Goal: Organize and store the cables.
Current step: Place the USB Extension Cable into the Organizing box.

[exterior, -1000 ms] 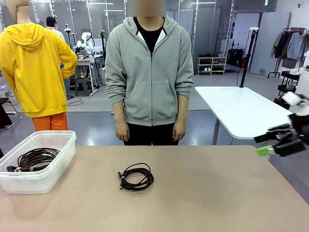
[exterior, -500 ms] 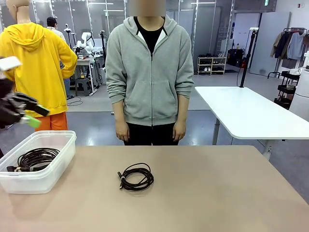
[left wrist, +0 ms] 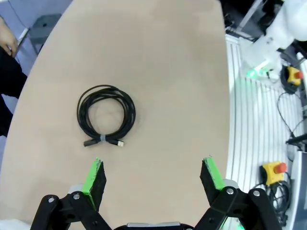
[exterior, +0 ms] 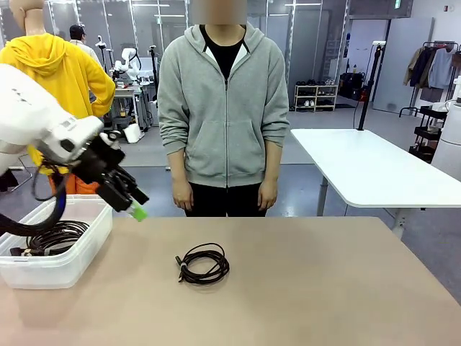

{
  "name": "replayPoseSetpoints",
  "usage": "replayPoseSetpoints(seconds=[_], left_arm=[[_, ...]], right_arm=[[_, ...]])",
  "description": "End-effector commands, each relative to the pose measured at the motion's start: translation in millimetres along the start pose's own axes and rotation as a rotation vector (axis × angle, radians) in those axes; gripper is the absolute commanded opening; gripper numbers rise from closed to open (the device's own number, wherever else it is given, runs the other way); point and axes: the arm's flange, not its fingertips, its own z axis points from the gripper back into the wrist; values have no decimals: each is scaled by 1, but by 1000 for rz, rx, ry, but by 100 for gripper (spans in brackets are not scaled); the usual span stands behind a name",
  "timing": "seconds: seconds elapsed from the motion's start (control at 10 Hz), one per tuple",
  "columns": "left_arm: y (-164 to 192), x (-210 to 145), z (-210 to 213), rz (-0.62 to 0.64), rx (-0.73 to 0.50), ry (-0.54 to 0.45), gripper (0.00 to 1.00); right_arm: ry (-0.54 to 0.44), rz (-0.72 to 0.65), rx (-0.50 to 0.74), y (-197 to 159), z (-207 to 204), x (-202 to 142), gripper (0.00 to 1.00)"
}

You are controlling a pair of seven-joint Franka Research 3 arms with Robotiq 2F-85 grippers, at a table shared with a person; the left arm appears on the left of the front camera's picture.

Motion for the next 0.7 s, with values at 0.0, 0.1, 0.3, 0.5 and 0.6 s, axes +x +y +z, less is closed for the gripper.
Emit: replayPoseSetpoints(seconds=[0.0, 0.1, 0.3, 0.5, 0.6], left_arm=[[23, 16, -21, 33, 52, 48, 100], [28, 25, -36, 33, 40, 82, 100], [40, 43, -63, 23, 37, 148, 100], [47, 46, -82, -9, 48, 139, 100], [46, 43, -81, -92, -50, 101, 100]], right_arm=[[1, -10, -17, 3, 2, 8, 100], [1, -10, -17, 3, 2, 8, 100], [1, -10, -17, 3, 2, 8, 100], [1, -10, -17, 3, 2, 8, 100], [1, -10, -17, 3, 2, 8, 100]])
